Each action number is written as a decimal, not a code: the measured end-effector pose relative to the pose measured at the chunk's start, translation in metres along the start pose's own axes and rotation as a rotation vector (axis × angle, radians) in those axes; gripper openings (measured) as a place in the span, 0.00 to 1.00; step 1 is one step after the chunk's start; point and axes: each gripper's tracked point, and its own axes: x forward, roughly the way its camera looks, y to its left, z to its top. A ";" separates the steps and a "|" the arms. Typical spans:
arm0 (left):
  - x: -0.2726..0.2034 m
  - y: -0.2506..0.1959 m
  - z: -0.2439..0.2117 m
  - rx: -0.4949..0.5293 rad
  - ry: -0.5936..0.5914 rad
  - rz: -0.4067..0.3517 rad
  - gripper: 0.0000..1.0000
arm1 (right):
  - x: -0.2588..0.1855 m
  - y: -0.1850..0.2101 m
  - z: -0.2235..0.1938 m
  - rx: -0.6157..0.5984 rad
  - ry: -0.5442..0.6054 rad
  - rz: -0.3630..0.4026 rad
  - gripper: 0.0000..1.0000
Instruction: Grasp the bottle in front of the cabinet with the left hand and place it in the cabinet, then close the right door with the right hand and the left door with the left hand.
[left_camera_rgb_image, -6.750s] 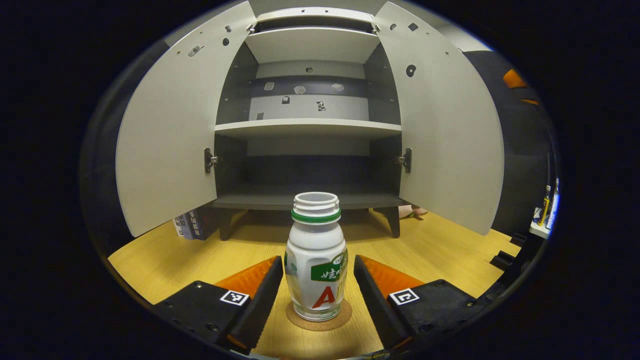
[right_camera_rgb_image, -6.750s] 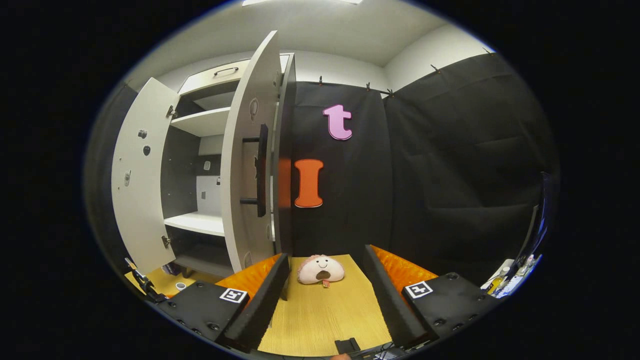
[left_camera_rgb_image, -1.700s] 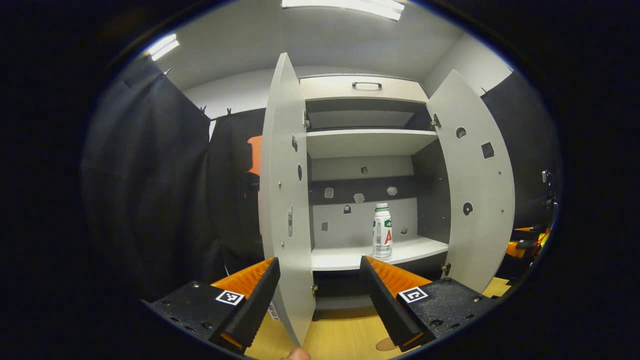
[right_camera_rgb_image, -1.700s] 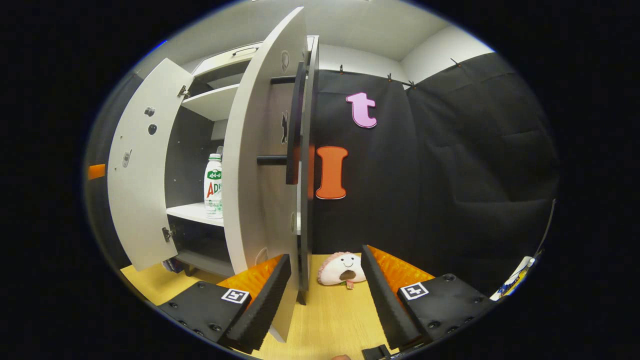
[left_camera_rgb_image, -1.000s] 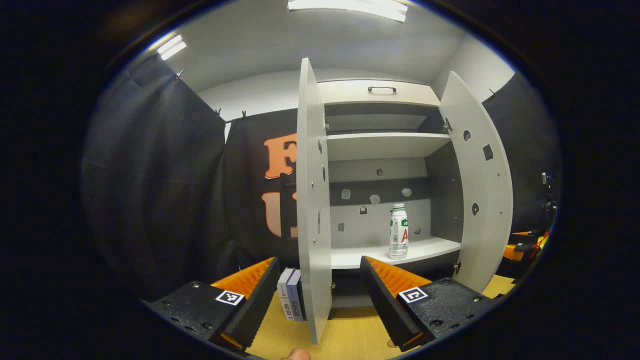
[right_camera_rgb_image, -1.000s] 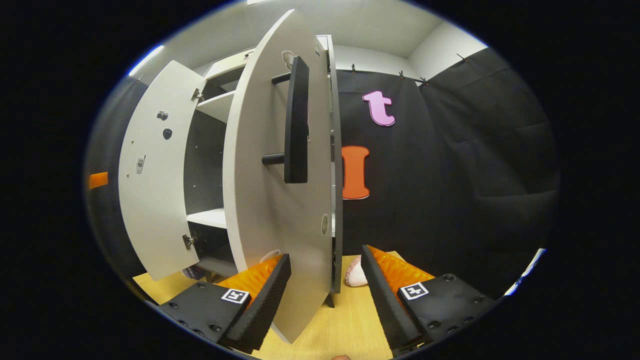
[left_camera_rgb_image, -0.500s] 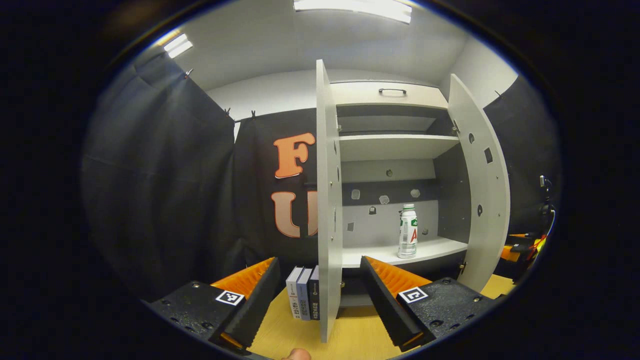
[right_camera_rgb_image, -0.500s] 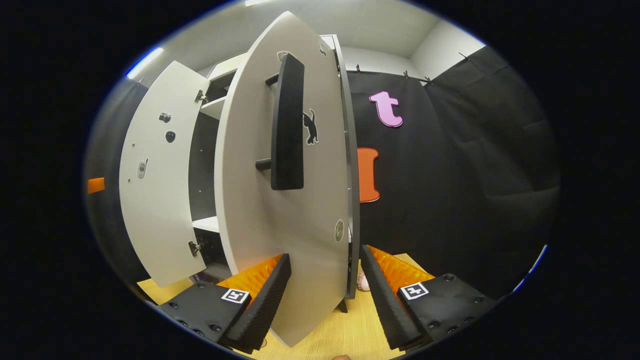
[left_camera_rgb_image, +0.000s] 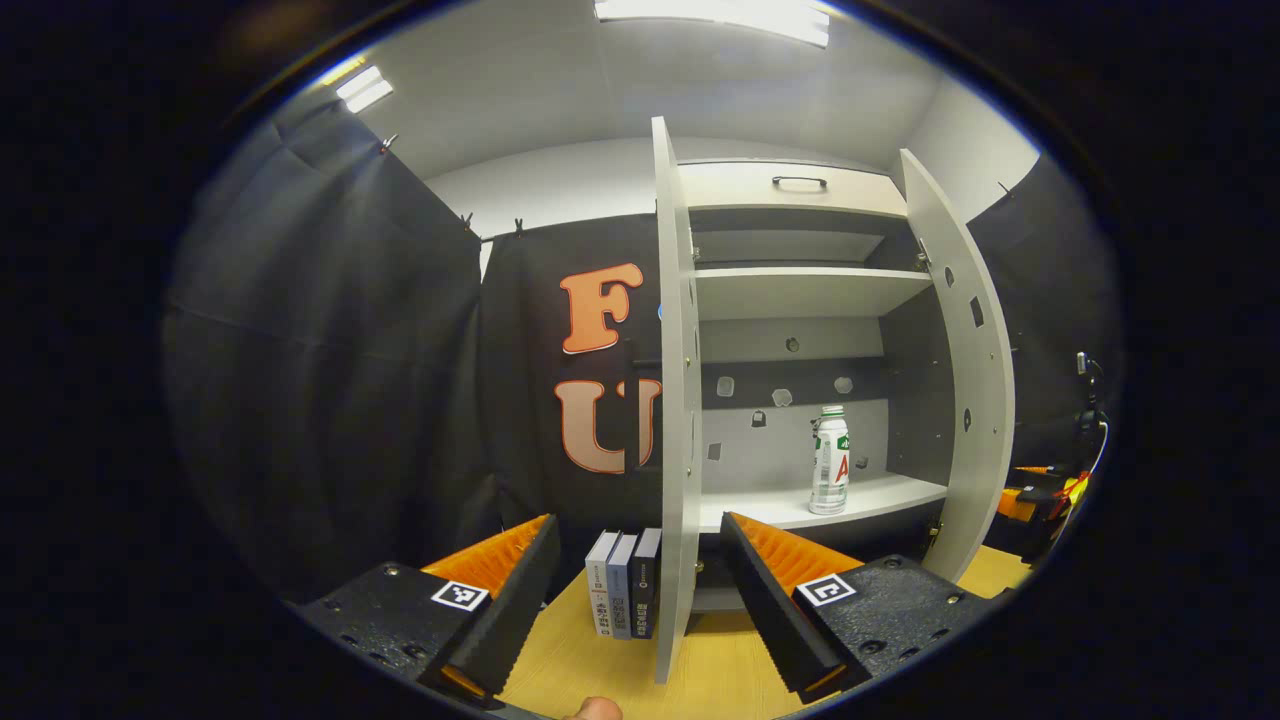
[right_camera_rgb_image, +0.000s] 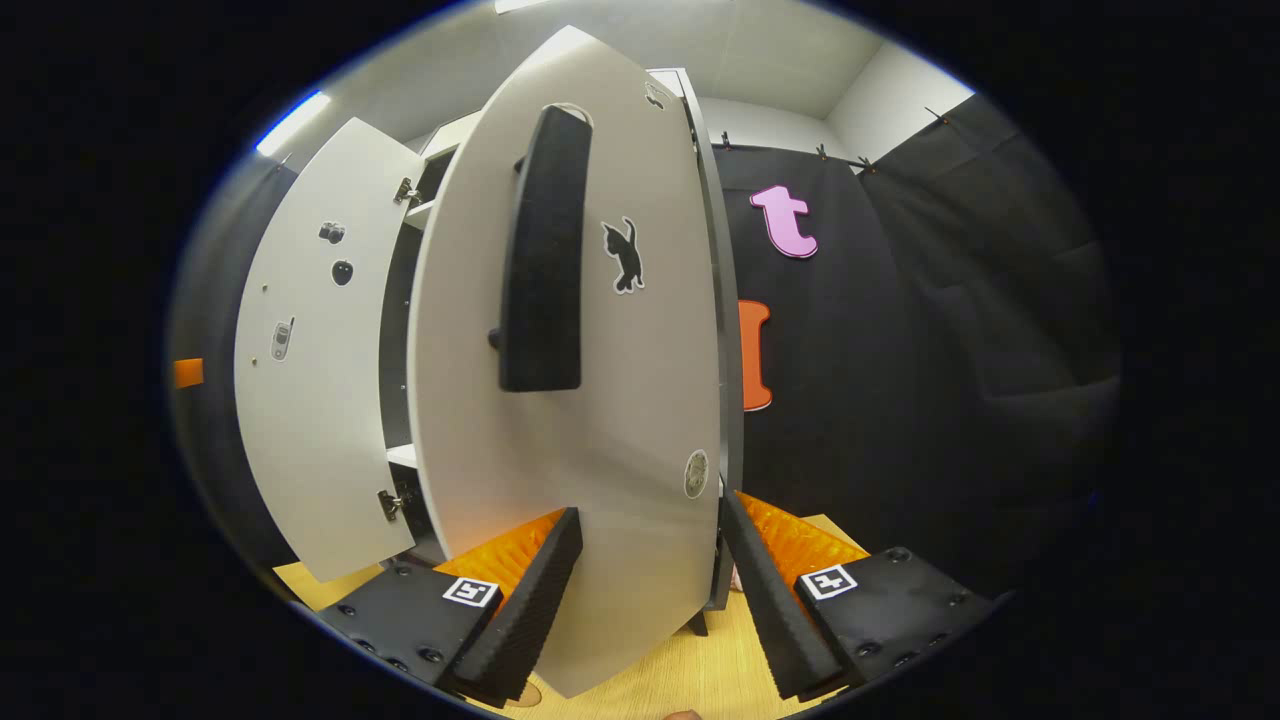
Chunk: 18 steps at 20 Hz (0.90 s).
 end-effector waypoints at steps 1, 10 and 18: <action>0.000 0.003 -0.001 0.000 0.003 0.002 0.97 | 0.006 0.000 0.001 0.007 -0.004 0.000 0.94; 0.001 0.031 -0.007 0.015 0.006 0.052 0.96 | 0.061 0.037 -0.009 0.047 0.017 0.045 0.95; 0.019 0.055 -0.025 0.007 0.023 0.092 0.96 | 0.069 0.032 -0.010 0.042 0.015 0.013 0.95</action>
